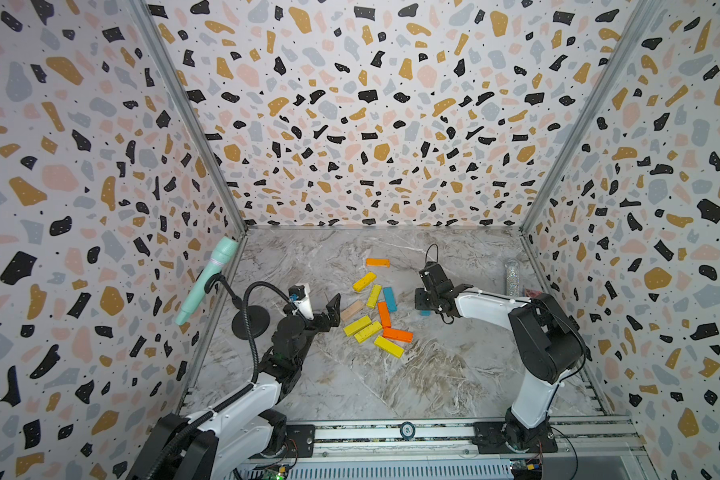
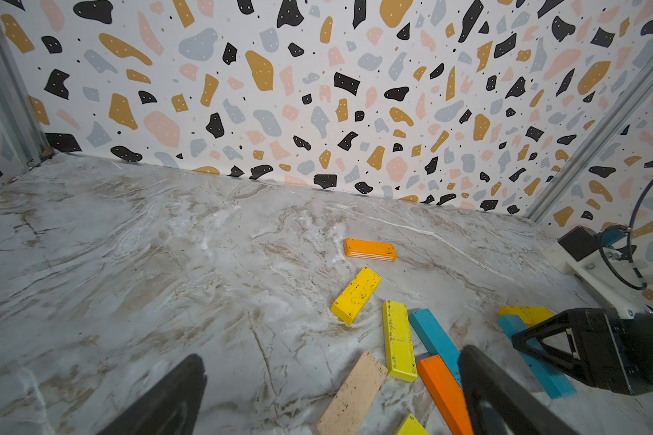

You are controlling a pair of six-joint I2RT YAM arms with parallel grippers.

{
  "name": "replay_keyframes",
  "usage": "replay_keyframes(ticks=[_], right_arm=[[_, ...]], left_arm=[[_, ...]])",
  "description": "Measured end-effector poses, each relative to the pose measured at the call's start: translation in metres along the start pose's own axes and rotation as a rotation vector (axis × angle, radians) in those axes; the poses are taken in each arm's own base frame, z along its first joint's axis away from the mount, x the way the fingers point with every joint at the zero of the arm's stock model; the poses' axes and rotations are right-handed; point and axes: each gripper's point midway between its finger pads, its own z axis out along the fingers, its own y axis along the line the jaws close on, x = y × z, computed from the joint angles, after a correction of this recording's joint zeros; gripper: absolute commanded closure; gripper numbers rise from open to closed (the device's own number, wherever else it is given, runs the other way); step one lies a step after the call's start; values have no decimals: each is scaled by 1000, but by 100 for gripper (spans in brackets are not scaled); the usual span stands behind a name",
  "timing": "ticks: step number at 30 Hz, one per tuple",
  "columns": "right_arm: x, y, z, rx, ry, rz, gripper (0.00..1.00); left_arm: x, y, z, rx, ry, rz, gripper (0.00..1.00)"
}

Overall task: Assemble the number 6 with building blocks
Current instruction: Assemble the building block at the center of the board.

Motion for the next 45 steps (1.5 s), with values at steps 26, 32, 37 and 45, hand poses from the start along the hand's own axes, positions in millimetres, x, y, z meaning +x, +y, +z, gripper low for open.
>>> replay_keyframes(ticks=[26, 32, 37, 45], right_arm=[[-37, -31, -44, -110, -74, 96, 23], [-73, -79, -62, -107, -138, 142, 23], [-79, -99, -29, -62, -65, 119, 24], [-76, -103, 23, -48, 35, 88, 24]], left_arm=[[-15, -28, 13, 36, 78, -54, 47], [14, -67, 28, 102, 195, -137, 46], [33, -114, 54, 157, 287, -157, 42], [63, -158, 99, 213, 384, -188, 47]])
